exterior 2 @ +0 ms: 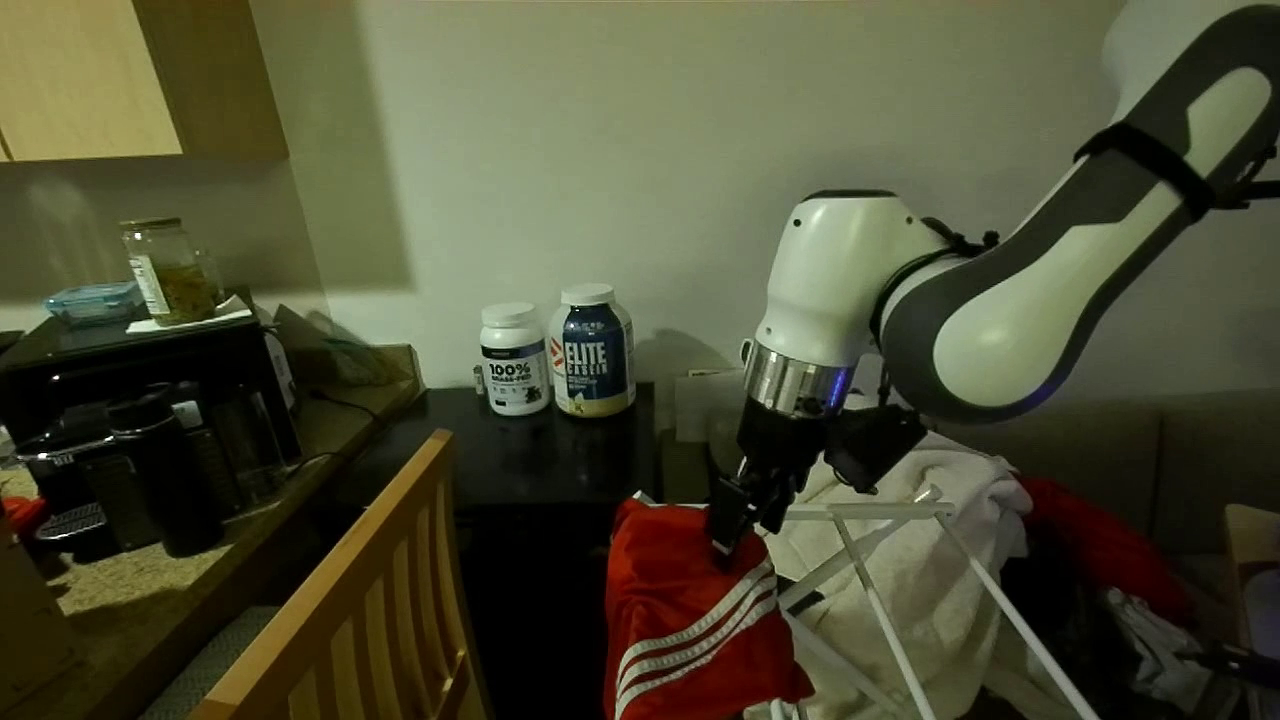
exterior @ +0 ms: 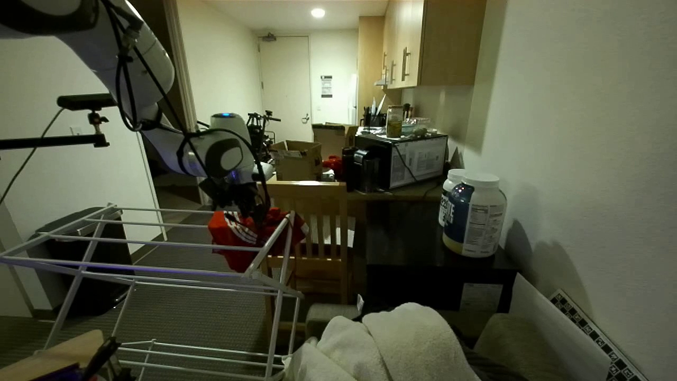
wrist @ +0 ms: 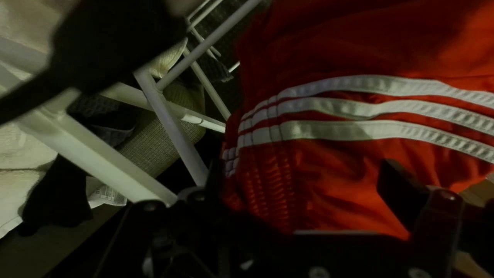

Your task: Remove the sock and short from the cloth hanger

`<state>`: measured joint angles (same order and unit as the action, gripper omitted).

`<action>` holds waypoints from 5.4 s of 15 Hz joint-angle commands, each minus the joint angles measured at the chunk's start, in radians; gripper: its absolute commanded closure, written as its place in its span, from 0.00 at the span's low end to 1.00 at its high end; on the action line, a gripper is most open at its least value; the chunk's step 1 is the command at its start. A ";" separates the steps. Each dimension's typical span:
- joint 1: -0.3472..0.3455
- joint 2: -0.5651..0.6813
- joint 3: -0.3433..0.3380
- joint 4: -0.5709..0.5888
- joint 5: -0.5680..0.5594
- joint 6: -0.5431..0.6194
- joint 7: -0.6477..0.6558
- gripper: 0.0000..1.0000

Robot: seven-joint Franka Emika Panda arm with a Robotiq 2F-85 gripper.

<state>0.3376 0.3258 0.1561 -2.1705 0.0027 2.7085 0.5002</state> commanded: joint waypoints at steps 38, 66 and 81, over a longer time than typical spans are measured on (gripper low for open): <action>0.029 -0.171 -0.382 -0.027 -0.401 0.050 0.252 0.96; -0.384 -0.236 -0.328 0.092 -1.107 -0.175 0.928 0.35; -0.305 -0.561 -0.153 -0.319 -0.265 -0.198 -0.035 0.00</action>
<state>0.0189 -0.1055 -0.0104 -2.4050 -0.3840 2.5849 0.6614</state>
